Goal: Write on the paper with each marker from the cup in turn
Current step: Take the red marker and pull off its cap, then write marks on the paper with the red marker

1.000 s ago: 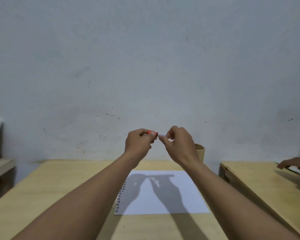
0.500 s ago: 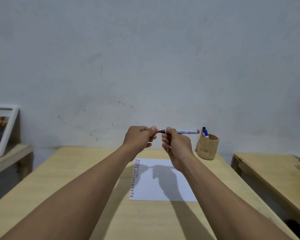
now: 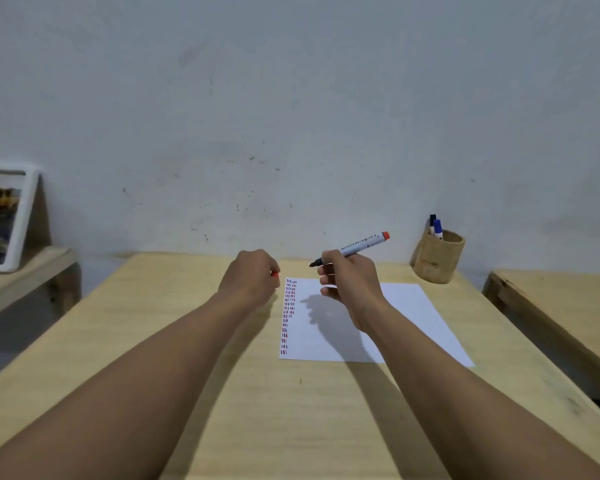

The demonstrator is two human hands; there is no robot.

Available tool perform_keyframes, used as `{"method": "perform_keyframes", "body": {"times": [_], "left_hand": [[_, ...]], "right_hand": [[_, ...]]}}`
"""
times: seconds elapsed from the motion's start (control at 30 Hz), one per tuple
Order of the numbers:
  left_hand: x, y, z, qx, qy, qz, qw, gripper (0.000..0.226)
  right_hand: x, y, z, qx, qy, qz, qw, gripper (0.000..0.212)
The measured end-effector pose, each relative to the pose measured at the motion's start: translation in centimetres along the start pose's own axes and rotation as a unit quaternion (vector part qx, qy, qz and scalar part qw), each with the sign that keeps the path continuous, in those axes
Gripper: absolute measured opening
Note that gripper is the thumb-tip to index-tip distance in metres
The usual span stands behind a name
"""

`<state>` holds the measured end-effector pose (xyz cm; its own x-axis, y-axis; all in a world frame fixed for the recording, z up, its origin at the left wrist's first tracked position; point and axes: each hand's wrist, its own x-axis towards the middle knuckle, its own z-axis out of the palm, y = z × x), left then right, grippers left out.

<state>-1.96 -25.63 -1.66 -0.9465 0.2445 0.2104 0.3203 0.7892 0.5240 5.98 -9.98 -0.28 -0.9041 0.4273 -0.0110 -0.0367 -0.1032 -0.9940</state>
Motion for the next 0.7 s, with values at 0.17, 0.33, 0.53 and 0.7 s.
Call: {"method": "perform_keyframes", "body": {"times": [0.17,0.33,0.53,0.7], "left_hand": [[-0.4,-2.3,2.4,0.058,-0.012,-0.02,0.998,0.016],[-0.9,-2.4,3.0,0.057,-0.009,-0.011,0.998,0.038],[-3.2,-1.5,2.7,0.112,0.036,-0.02,0.993,0.04],[-5.4,-2.9,5.0,0.142,-0.05,-0.064,0.987,0.059]], "right_hand": [[0.2,2.1,0.4,-0.09,-0.014,-0.02,0.996,0.022],[0.4,3.7,0.5,-0.17,-0.016,-0.038,0.985,0.023],[0.3,5.6,0.8,-0.247,0.005,-0.046,0.968,0.023],[-0.1,6.8,1.0,-0.279,0.017,-0.065,0.958,0.022]]}}
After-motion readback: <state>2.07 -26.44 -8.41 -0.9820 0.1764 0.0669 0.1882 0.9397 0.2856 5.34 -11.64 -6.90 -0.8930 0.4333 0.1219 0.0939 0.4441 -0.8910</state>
